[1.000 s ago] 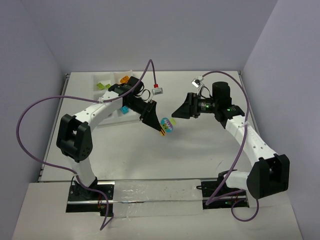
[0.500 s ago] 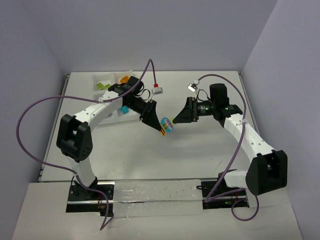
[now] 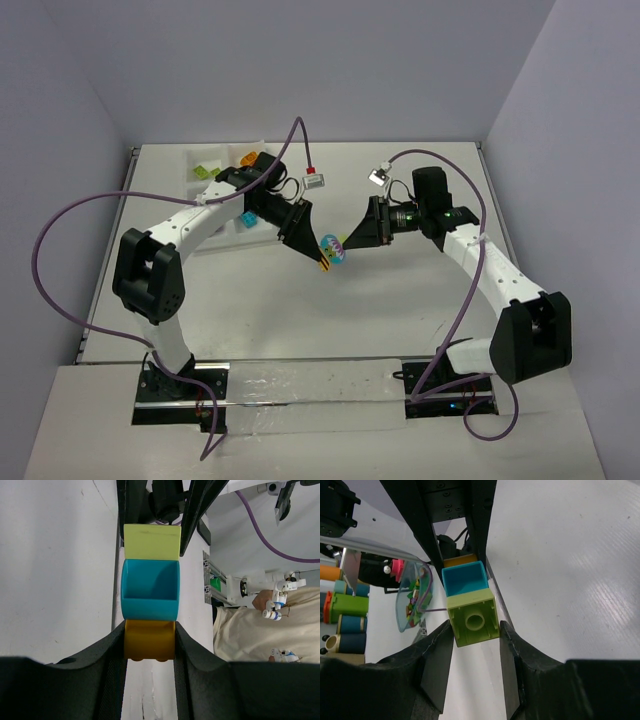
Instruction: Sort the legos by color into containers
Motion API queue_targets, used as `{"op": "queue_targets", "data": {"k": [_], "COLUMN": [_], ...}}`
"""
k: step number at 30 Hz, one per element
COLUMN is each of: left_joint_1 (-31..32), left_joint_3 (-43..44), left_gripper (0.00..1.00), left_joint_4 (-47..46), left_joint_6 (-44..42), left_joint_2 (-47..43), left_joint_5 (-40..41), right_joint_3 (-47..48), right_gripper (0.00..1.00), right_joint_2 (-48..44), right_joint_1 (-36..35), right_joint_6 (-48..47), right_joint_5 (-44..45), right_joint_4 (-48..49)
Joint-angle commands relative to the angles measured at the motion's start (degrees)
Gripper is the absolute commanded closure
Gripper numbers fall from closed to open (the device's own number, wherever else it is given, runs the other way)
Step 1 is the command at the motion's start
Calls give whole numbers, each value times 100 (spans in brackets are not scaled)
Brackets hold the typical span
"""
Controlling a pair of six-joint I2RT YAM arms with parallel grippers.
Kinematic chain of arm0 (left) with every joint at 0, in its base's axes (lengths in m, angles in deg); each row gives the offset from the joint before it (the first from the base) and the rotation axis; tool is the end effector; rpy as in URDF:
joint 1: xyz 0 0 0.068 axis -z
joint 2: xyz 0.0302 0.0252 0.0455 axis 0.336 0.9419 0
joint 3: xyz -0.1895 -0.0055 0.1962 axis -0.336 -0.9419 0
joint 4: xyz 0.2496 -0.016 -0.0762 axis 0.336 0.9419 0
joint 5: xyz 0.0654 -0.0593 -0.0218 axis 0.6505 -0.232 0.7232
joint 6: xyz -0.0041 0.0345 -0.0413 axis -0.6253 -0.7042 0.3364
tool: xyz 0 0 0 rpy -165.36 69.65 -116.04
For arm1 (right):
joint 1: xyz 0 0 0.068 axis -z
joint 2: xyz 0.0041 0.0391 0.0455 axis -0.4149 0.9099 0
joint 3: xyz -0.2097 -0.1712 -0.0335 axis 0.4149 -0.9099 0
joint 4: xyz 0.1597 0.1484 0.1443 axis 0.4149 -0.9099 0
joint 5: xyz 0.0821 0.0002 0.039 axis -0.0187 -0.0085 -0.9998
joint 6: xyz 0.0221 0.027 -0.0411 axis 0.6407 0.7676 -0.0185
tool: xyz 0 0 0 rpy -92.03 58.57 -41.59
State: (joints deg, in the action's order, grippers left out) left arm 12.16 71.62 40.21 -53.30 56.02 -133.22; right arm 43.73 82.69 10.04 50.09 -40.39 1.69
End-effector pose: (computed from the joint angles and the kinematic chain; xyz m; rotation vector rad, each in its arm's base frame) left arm 0.2944 -0.2225 0.2821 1.1563 2.1802 -1.8460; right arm 0.2575 0.1001 0.2961 -0.5900 2.1174 1.5921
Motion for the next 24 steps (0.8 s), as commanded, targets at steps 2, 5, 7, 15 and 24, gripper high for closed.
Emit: {"op": "queue_targets", "data": {"k": [2, 5, 7, 15, 24], "left_joint_1": [-6, -1, -7, -4, -84], "left_joint_3": [232, 245, 250, 252, 83], "left_gripper": [100, 100, 100, 100, 100], "left_joint_4": [-86, -57, -41, -34, -104], "left_joint_6": [-120, -144, -160, -170, -142], "left_joint_2": [-259, -234, -239, -243, -341], "left_joint_5": [-251, -279, -306, -313, -275], "right_joint_3": [263, 230, 236, 410, 242], "right_gripper": [59, 60, 56, 63, 100], "right_joint_2": [7, -8, 8, 158, -83], "right_joint_1": [-135, -142, -163, -281, -69], "right_joint_6": [217, 408, 488, 507, 490], "right_joint_5": [-289, -315, -352, -300, 1033], "right_joint_4": [352, 538, 644, 682, 325]}}
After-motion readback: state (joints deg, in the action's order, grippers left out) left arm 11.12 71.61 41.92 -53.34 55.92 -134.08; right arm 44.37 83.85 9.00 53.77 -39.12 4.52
